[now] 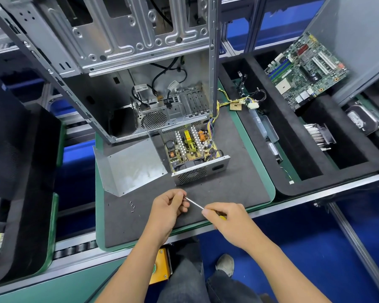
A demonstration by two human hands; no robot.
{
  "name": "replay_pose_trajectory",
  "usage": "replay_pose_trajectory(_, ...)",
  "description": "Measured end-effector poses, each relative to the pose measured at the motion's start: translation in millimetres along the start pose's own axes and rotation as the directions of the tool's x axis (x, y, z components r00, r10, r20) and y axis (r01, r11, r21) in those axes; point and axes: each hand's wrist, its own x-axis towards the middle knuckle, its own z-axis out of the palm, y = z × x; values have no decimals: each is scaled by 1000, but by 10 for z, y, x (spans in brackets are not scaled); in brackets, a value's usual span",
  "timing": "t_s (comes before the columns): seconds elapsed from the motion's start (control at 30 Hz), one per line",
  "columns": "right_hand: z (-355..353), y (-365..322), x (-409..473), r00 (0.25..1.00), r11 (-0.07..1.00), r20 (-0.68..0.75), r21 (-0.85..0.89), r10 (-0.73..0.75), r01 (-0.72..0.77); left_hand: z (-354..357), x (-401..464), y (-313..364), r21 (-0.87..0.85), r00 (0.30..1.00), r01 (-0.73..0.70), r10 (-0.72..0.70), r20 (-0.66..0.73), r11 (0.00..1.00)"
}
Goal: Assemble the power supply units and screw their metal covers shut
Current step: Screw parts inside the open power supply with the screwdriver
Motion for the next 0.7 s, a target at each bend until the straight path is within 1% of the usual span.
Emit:
replay_pose_trajectory(0.1,-36,-24,6,999,999,41,-44,-12,13,-51,19,17,157,999,-42,40,16,987)
replay_pose_trajectory(0.2,-55,-36,15,998,998,54,-60,-8,11,-80,33,55,178,998,-40,32,47,983)
replay_pose_trajectory(0.27,-34,-28,13,999,999,34,-33,11,-10,-77,47,79,137,999,-32,28,29,990)
replay_pose_trajectory(0.43,154,-9,-9,998,999,-52,16,46,-45,5,58,82,36,991,20,-15,-135,999)
replay_pose_trajectory(0.53,274,-46,-5,991,996,-118,62,66,-59,72,59,81,-73,973,60,-75,-217,995)
replay_pose_trajectory(0.6,337,-70,-5,987,997,-144,55,67,-59,112,75,102,-159,959,74,-114,-260,985)
replay_pose_trajectory(0.7,425,-81,-25,985,998,-161,31,66,-62,154,111,137,-199,948,83,-139,-286,976)
